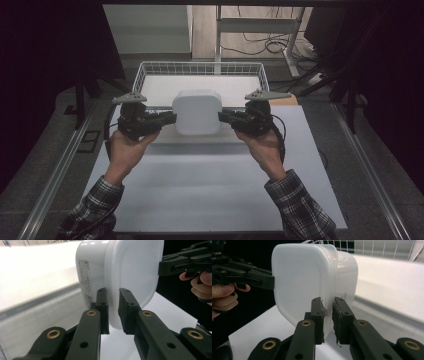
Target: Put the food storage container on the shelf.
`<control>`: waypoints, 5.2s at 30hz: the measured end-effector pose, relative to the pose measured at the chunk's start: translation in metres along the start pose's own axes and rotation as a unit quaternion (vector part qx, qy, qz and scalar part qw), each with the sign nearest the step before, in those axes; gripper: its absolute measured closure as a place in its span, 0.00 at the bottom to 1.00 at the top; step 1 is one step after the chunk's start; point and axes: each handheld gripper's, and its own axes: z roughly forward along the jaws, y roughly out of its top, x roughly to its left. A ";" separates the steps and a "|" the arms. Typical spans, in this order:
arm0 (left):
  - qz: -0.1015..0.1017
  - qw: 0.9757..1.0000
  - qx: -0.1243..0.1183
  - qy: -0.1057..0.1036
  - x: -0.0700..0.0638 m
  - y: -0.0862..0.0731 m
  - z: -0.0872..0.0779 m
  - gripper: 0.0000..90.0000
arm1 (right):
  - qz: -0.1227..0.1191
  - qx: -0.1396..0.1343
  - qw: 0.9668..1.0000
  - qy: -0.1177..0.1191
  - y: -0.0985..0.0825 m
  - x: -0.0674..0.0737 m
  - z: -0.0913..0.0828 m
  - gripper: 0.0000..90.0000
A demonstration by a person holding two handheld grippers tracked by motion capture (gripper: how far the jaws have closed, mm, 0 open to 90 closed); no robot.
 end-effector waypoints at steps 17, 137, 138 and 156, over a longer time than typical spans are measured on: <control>-0.017 1.000 0.007 0.006 0.026 0.050 0.019 0.88 | 0.020 0.000 1.000 -0.023 0.046 -0.027 0.019 0.86; 0.073 0.994 0.028 -0.072 0.025 -0.015 0.045 0.02 | -0.076 0.054 0.995 -0.045 -0.012 -0.027 0.027 0.01; 0.074 0.994 0.025 -0.072 0.024 -0.018 0.045 0.02 | -0.075 0.055 0.995 -0.042 -0.015 -0.026 0.027 0.01; 0.084 0.993 0.028 -0.077 0.005 -0.074 0.056 0.03 | -0.106 0.062 0.992 -0.025 -0.063 -0.005 0.029 0.01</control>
